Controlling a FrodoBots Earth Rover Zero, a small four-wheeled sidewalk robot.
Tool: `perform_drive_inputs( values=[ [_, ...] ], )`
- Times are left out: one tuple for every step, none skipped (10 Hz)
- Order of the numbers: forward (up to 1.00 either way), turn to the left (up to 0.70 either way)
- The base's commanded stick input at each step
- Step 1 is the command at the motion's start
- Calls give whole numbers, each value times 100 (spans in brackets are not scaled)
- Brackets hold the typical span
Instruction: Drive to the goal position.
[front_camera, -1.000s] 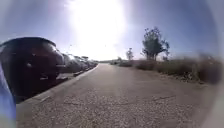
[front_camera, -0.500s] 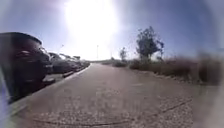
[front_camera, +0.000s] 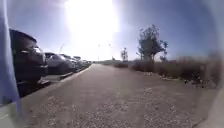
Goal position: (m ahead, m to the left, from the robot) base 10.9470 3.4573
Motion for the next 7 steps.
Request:
perform_drive_inputs(
  values=[
    [100, 0],
    [100, 0],
    [100, 0],
    [100, 0],
    [100, 0],
    [100, 0],
    [100, 0]
  ],
)
